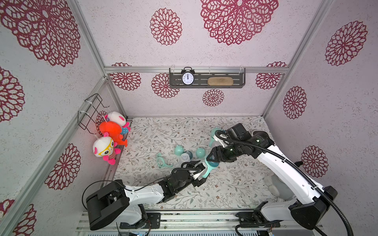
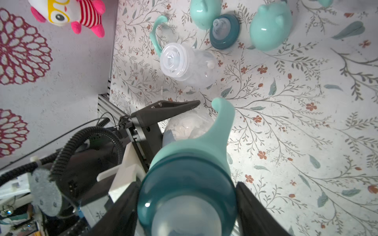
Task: Assemble the baby bottles
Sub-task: Close the nipple on the baby bottle.
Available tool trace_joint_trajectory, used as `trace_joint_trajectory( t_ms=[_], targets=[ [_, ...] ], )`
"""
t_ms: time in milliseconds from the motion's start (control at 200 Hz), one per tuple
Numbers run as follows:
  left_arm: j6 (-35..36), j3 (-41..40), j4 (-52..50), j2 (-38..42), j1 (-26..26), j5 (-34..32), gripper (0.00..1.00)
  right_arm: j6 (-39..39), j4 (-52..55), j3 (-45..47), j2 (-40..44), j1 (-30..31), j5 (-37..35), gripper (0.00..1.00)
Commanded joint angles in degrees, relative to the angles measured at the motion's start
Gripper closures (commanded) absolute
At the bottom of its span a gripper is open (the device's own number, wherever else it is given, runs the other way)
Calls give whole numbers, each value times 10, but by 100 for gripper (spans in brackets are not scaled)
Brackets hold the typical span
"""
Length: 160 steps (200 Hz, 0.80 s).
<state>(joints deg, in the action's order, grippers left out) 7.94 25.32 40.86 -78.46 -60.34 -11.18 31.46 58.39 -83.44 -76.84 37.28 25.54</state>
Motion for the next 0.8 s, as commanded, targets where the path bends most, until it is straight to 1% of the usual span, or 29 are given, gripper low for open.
trace_joint_trajectory(
  t_ms=[0, 85, 140, 205, 340, 400, 470, 540, 796],
  targets=[
    [24, 20, 140, -1, -15, -27, 100, 143, -20, 1, 18, 15, 57, 53],
    [32, 25, 140, -7, -22, -37, 100, 217, -37, 14, 30, 15, 49, 53],
    [37, 26, 140, -10, -27, -42, 100, 226, -23, 7, 26, 19, 38, 54],
    [38, 26, 140, -10, -27, -41, 100, 197, 44, -36, 3, 21, -2, 58],
    [39, 25, 136, -8, -27, -34, 100, 149, 106, -90, -30, 25, -30, 57],
    [38, 30, 115, -2, -27, -25, 100, 129, 126, -106, -40, 26, -43, 57],
    [33, 36, 87, 9, -24, -1, 100, 93, 151, -129, -50, 26, -67, 57],
    [28, 38, 65, 19, -20, 21, 100, 56, 184, -154, -62, 29, -106, 57],
    [-14, 49, -22, 70, 20, 132, 100, -68, 194, -153, -54, 43, -145, 57]
  ],
)
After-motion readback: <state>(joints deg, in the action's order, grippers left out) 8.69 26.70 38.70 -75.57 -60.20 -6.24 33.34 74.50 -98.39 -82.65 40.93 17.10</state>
